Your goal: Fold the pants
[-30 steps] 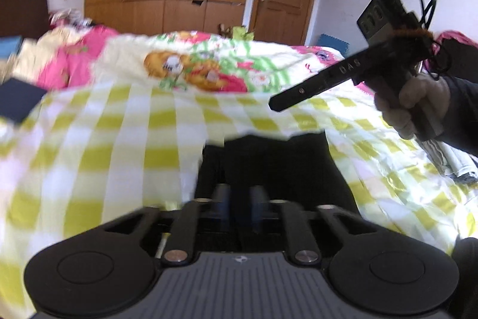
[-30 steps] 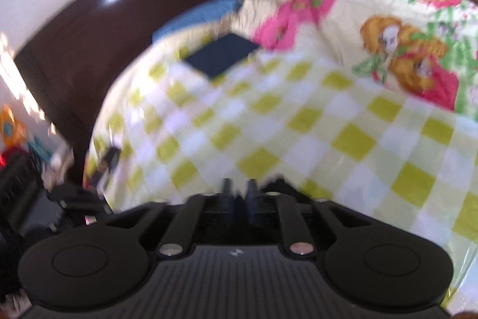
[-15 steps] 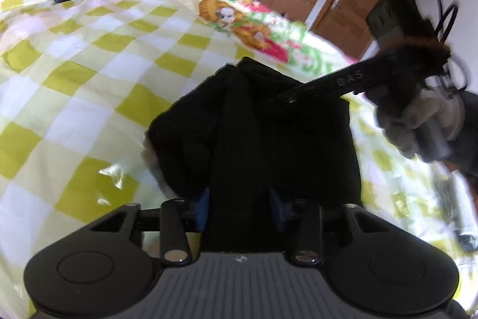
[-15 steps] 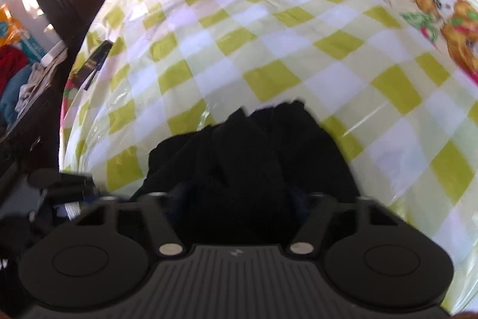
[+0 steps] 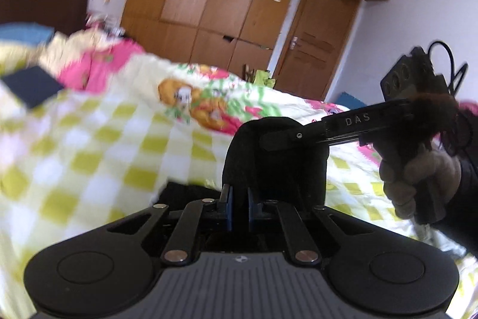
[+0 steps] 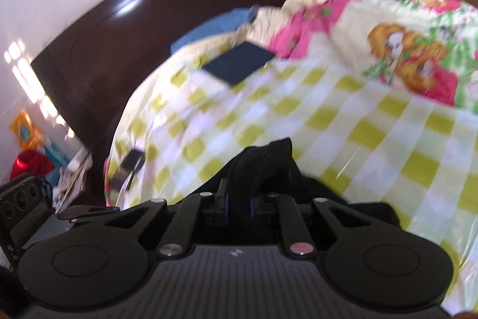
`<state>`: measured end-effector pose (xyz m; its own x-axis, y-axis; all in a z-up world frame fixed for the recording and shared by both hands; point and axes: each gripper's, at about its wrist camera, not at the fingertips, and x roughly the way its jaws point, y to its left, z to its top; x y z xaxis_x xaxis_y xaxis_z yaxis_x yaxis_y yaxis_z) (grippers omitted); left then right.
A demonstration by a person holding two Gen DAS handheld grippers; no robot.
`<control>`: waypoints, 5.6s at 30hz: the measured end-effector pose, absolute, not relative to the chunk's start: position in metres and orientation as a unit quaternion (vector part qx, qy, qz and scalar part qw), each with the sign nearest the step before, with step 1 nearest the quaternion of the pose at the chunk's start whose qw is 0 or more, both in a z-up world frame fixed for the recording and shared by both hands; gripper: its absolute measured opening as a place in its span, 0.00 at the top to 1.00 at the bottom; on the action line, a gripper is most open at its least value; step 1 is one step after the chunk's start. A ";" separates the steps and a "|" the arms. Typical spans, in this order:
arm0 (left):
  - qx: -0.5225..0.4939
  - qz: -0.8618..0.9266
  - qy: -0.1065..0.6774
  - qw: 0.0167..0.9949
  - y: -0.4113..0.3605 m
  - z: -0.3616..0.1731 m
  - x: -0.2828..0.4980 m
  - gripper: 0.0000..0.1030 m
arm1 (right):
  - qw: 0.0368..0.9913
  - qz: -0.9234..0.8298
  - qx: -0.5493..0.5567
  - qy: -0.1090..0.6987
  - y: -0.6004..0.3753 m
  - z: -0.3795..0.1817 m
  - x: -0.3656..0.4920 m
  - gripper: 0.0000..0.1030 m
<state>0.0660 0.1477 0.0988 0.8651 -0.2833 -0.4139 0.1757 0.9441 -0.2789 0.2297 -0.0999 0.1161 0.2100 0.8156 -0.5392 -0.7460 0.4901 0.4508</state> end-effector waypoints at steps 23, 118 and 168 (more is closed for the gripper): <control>-0.042 -0.011 0.327 0.944 0.201 0.020 0.099 0.71 | 0.840 0.413 0.121 0.330 -0.092 0.061 0.293 0.40; 0.028 -0.137 0.357 0.924 0.193 -0.017 0.180 0.21 | 0.821 0.263 0.146 0.485 -0.154 -0.011 0.152 0.38; 0.090 -0.075 0.324 0.939 0.068 0.026 0.133 0.29 | 0.839 0.332 0.165 0.399 -0.197 0.010 0.151 0.46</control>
<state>0.1326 0.0675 0.0260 0.7788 -0.0828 -0.6218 0.1993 0.9726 0.1201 0.1511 -0.1973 0.0096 0.4612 0.6884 -0.5598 -0.4244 0.7252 0.5422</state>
